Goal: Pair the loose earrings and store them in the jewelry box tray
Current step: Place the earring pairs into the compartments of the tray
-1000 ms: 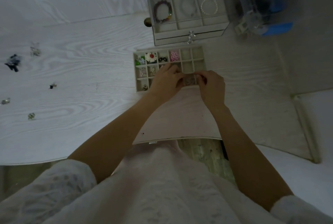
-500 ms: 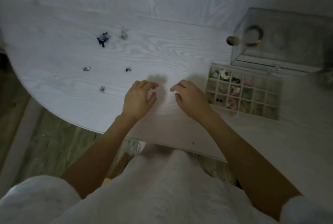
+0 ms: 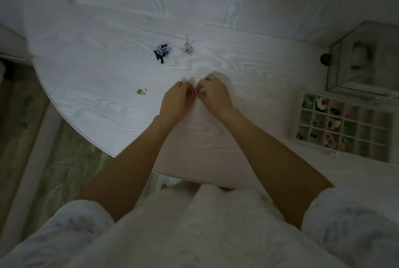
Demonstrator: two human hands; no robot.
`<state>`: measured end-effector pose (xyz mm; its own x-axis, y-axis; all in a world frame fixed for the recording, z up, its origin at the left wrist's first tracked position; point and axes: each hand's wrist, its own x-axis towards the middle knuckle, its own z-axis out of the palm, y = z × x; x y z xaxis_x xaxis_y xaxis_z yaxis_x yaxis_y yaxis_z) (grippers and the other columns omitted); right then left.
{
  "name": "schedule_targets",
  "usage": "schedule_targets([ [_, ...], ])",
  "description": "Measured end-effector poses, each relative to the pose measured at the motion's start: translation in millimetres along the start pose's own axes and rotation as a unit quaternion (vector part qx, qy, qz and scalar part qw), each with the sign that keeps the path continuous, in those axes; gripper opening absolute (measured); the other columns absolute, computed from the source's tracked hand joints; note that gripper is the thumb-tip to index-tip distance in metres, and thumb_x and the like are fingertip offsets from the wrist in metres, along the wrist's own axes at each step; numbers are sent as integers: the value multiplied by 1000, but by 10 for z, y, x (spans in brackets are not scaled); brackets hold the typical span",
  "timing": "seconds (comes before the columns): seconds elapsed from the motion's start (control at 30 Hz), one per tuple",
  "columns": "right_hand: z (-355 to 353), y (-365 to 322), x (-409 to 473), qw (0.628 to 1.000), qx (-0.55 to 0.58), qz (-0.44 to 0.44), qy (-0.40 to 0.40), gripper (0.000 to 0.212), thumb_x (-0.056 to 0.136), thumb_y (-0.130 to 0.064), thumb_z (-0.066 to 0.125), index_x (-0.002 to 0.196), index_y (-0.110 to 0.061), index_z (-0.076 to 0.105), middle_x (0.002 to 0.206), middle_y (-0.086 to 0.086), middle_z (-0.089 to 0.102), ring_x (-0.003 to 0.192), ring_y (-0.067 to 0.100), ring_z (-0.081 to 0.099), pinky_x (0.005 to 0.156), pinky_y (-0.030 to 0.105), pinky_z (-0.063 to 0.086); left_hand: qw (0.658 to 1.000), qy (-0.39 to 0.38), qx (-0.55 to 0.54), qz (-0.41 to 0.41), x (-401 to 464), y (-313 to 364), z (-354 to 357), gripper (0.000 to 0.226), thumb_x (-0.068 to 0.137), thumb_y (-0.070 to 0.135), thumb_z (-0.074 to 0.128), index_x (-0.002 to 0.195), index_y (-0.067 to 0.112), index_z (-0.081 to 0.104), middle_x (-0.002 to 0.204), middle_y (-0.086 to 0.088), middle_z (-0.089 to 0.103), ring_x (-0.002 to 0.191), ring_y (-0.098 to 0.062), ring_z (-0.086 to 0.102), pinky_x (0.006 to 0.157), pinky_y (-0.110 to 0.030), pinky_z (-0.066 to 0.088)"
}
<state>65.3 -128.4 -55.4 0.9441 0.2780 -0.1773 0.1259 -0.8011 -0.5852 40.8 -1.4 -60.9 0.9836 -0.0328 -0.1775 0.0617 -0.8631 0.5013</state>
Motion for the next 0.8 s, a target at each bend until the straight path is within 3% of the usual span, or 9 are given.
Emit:
schedule_targets([
  [0.1,44,48,-79,1000,-16,-7,24,14,88,-7,51,91,-3,64,98,16,57,86,29,55,74,35,45,999,0,22,27,-14,-21,19,16,89,19,53,98,9,63,91,-14,61,80,-29,58,67,-30,38],
  [0.23,22,204,-332,998,-31,-6,51,12,88,-10,53,91,0,59,98,18,56,90,31,52,72,33,40,997,-30,23,62,-75,62,81,16,89,21,54,97,10,64,91,-12,61,83,-26,57,67,-29,40],
  [0.43,-419,623,-1082,989,72,95,92,9,87,-16,57,89,-7,55,84,6,61,72,18,54,66,29,42,986,-24,-103,132,-320,675,189,15,89,27,59,95,13,59,88,4,63,80,-7,59,68,-20,46],
  [0.6,-999,1279,-1839,967,91,169,168,7,85,-14,62,89,-8,61,79,2,62,67,13,53,67,7,38,969,-91,-115,196,-419,1590,587,16,88,31,60,96,17,61,85,5,70,76,-10,65,70,-29,53],
  [0.73,-1363,1877,-2217,945,60,214,238,11,86,-15,62,94,-7,64,85,8,63,72,15,52,67,23,40,954,-119,-97,259,-385,2356,1007,19,87,26,61,100,13,64,91,-4,71,81,-20,66,74,-34,54],
  [0.8,-1533,2161,-2324,936,47,231,260,14,86,-15,62,96,-6,66,87,13,68,73,21,57,70,33,49,947,-126,-79,286,-354,2778,1227,19,86,24,62,102,12,65,96,-8,71,86,-24,66,76,-33,53],
])
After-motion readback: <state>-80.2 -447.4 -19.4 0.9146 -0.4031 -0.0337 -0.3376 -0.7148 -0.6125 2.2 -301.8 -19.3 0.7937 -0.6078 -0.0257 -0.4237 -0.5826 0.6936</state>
